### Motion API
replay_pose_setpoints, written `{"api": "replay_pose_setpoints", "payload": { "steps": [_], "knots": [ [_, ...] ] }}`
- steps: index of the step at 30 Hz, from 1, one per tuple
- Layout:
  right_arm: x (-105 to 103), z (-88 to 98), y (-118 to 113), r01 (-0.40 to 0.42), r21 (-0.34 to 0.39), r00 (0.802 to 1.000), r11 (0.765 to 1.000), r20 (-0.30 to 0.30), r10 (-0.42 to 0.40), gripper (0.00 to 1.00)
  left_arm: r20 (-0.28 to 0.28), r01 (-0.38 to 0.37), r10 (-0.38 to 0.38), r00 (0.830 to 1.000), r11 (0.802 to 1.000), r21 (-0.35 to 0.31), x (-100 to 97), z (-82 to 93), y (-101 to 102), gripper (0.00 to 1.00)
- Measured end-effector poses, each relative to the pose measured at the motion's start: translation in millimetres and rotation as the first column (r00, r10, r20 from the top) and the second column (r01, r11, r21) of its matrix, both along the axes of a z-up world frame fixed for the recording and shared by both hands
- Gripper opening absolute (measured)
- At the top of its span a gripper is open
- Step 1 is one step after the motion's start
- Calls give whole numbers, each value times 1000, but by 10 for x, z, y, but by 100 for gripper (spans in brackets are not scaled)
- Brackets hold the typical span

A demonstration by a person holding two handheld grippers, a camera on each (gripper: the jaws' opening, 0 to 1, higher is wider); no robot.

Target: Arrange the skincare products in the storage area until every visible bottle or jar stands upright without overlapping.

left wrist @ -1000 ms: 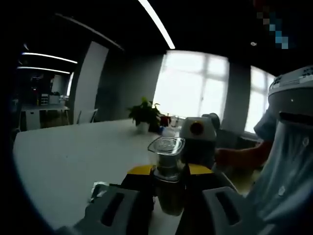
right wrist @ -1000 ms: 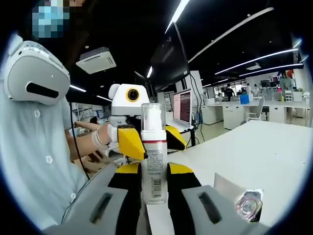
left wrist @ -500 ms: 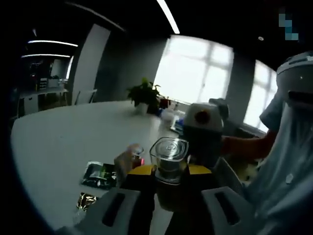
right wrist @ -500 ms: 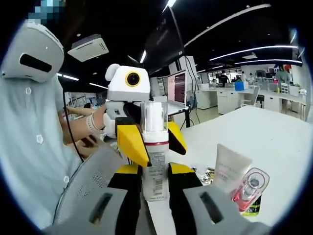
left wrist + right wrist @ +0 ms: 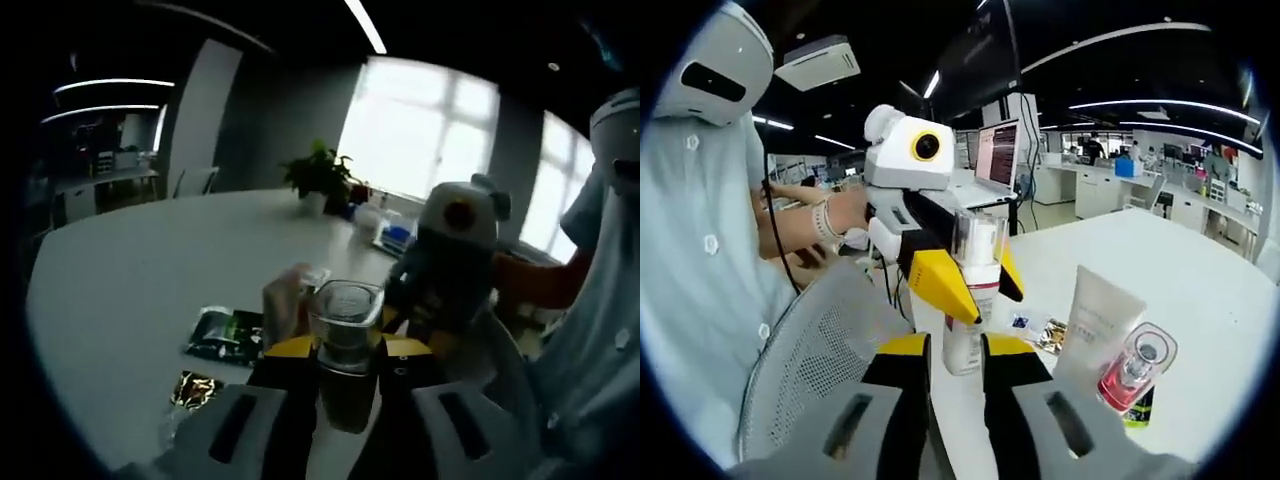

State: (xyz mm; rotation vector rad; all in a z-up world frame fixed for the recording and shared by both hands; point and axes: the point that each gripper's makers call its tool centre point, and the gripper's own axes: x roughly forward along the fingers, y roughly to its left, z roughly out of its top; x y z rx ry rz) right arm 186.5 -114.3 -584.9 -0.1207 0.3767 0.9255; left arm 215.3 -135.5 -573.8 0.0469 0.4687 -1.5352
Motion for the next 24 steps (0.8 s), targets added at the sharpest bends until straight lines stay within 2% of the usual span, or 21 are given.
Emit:
{"api": "replay_pose_setpoints", "payload": {
  "steps": [4, 8, 14, 16, 20, 24],
  "knots": [
    [-6, 1, -29, 8, 6, 1000, 1000, -2, -8, 19, -7, -14, 14, 1000, 1000, 11, 34, -50, 7, 19],
    [1, -35, -55, 14, -7, 1000, 1000, -8, -14, 19, -3, -26, 27, 1000, 998, 51, 92, -189, 17, 19],
    [72, 36, -80, 43, 25, 999, 999, 11, -44, 19, 37, -16, 11, 999, 993, 113, 111, -348, 32, 19],
    [148, 86, -102, 83, 52, 996, 995, 22, -85, 19, 57, -6, -2, 998, 992, 130, 86, -387, 10, 19],
    [324, 198, -154, 193, 148, 979, 970, 31, -200, 21, 79, -1, -10, 997, 989, 145, 67, -440, -33, 18],
    [416, 137, -167, 259, 171, 964, 951, 6, -264, 23, 91, 3, -16, 996, 990, 143, 22, -454, -94, 18]
  ]
}}
